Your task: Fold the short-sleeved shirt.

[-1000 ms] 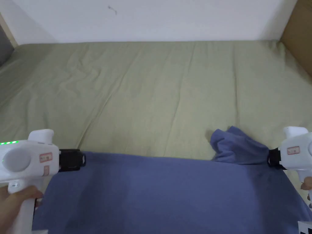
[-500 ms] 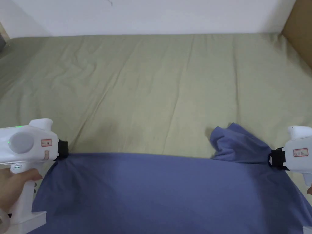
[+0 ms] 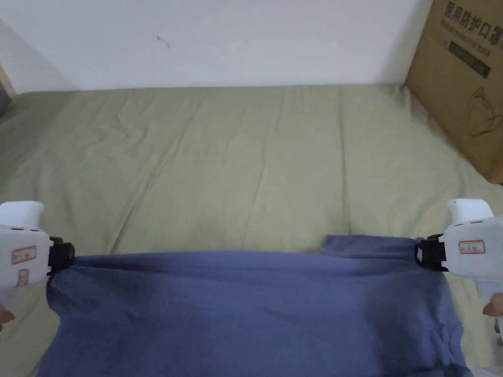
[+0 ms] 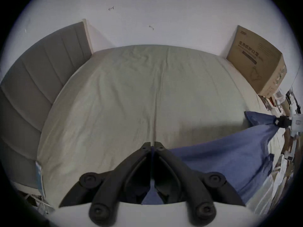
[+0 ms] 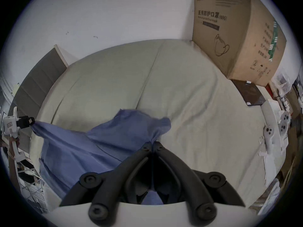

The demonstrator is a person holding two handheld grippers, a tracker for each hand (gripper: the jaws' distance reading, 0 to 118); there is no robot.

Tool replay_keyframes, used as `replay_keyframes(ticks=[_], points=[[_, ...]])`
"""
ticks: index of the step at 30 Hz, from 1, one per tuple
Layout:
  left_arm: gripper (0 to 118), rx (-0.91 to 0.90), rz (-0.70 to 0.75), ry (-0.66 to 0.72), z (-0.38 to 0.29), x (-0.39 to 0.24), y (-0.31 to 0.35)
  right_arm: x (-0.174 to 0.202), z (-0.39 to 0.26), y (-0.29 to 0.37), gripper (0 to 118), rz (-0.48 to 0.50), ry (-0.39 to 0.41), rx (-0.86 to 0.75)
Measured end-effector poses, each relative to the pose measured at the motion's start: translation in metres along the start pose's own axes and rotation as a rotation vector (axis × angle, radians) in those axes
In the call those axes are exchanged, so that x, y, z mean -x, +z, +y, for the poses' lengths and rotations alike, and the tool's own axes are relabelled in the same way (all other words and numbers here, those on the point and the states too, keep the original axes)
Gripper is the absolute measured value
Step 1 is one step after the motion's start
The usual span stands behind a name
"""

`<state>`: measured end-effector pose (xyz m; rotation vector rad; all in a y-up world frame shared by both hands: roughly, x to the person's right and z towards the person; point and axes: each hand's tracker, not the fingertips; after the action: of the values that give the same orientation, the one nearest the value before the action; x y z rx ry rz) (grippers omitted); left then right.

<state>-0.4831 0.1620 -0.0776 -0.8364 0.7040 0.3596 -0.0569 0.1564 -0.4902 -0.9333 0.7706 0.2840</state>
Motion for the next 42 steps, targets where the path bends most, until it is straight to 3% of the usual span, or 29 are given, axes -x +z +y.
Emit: replay_keyframes(ticks=[7,9,14,22,23,24,25,26,27,28,30,33,34,35,36,37,40,42], points=[[0,0.033,-0.020,0.068,-0.100,0.017,0.066,-0.006,-0.093,0.065,0,0.038,-0.008,0.038],[0,0.055,-0.020,0.072,-0.128,0.017,0.074,-0.008,-0.123,0.068,0,0.025,0.021,0.077],[0,0.165,0.002,0.070,-0.181,0.016,0.075,-0.013,-0.184,0.065,0,0.024,-0.013,0.165],[3,0.167,0.045,0.052,-0.207,0.003,0.077,-0.008,-0.202,0.066,1,-0.002,-0.017,0.147],[10,0.161,0.053,0.057,-0.205,0.002,0.077,-0.003,-0.199,0.066,14,-0.019,0.000,0.141],[24,0.163,0.059,0.059,-0.203,0.001,0.078,0.001,-0.198,0.067,37,-0.044,0.024,0.145],[58,0.160,0.074,0.061,-0.202,0.001,0.079,0.004,-0.196,0.068,66,-0.064,0.060,0.143],[85,0.151,0.082,0.068,-0.200,0.002,0.082,0.008,-0.195,0.072,67,-0.068,0.086,0.122],[100,0.144,0.088,0.077,-0.198,0.006,0.083,0.012,-0.193,0.075,67,-0.080,0.098,0.118],[102,0.117,0.108,0.087,-0.195,0.006,0.089,0.016,-0.190,0.077,67,-0.097,0.110,0.106],[102,0.066,0.107,0.094,-0.186,0.005,0.100,0.022,-0.180,0.083,67,-0.119,0.119,0.056],[98,0.010,0.029,0.151,-0.174,0.007,0.114,0.032,-0.160,0.089,67,-0.051,0.082,-0.001],[82,-0.001,-0.009,0.179,-0.172,0.008,0.117,0.039,-0.154,0.089,61,-0.025,0.082,-0.018],[55,-0.006,-0.045,0.198,-0.172,0.005,0.121,0.046,-0.150,0.089,46,-0.006,0.094,-0.030],[19,-0.008,-0.081,0.209,-0.173,0.006,0.122,0.052,-0.148,0.088,20,0.011,0.116,-0.042],[0,0.009,-0.080,0.212,-0.175,0.007,0.117,0.062,-0.145,0.085,1,0.003,0.136,-0.041],[0,0.037,-0.074,0.215,-0.187,0.011,0.110,0.088,-0.145,0.077,1,0.031,0.191,-0.036],[0,0.013,-0.091,0.293,-0.197,0.022,0.108,0.104,-0.146,0.072,1,0.063,0.153,-0.046]])
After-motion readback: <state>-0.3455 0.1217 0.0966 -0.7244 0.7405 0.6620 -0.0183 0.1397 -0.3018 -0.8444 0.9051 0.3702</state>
